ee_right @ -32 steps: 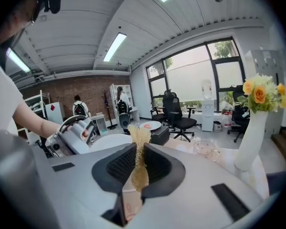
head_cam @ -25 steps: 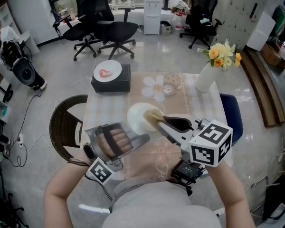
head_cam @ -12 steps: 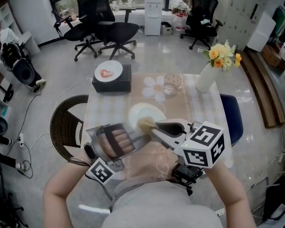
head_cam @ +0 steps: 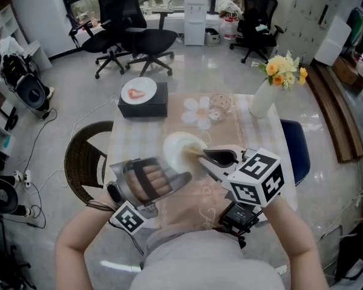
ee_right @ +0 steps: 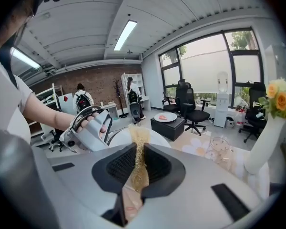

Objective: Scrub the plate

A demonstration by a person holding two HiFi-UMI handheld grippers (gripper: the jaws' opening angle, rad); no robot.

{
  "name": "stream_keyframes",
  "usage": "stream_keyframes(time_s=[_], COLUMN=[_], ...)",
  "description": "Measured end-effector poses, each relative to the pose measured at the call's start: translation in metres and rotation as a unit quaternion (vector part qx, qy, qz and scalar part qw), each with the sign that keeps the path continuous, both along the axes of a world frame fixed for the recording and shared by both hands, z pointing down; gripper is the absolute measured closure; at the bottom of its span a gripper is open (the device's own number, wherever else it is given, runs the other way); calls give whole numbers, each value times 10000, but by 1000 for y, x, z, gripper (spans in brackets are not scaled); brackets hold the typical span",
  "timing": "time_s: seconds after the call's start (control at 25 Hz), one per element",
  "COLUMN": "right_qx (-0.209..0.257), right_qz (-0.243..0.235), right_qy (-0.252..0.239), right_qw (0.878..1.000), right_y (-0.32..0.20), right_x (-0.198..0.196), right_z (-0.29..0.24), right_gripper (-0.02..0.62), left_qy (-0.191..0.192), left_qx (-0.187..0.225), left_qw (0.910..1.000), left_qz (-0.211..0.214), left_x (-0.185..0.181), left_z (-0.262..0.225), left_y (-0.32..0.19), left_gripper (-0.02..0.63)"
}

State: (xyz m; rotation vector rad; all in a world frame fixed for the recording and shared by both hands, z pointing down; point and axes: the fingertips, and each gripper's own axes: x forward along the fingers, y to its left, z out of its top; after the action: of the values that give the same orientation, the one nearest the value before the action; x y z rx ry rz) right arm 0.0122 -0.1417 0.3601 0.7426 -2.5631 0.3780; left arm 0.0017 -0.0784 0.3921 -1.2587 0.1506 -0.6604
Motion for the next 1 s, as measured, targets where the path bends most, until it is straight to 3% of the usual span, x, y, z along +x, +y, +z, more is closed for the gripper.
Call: stream_keyframes(time_s=[1.0], right_qx=[-196], right_qz=[799], right_qy=[639], right_qw=[9946], right_y=[-54], right_x=[42], right_z=[55], right_gripper=[543], left_qy=[-89], left_qx=[-92], left_qw=[9999], left_qz=[-1], left_x=[1], left_z=[8], left_y=[7], left_gripper=[586])
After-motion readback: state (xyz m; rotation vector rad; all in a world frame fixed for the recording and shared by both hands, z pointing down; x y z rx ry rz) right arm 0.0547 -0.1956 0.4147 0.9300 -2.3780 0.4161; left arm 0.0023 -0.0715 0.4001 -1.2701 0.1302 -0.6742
